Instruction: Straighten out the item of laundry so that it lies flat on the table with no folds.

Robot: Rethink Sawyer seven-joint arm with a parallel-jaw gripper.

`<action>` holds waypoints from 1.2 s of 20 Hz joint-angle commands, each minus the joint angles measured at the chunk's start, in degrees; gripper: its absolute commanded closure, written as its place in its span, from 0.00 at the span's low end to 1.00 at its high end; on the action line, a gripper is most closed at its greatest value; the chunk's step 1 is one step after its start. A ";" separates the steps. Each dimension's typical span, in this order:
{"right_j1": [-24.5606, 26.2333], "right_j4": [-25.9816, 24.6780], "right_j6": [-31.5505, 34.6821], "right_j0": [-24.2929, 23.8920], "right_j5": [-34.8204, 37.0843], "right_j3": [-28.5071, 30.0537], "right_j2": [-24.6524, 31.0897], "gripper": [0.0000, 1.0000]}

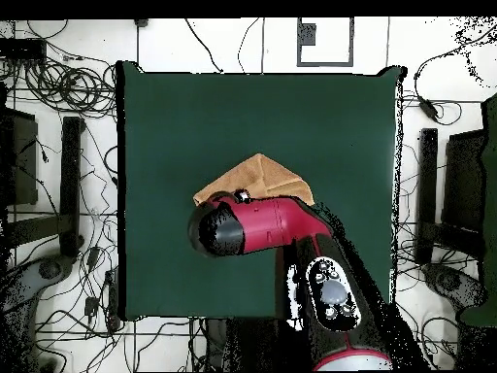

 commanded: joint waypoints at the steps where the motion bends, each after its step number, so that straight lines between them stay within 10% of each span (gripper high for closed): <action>1: 3.82 -4.43 -11.23 -1.33 9.10 -7.64 7.99 0.00; 24: 12.34 -12.90 -4.86 -9.36 0.91 -2.32 10.97 0.00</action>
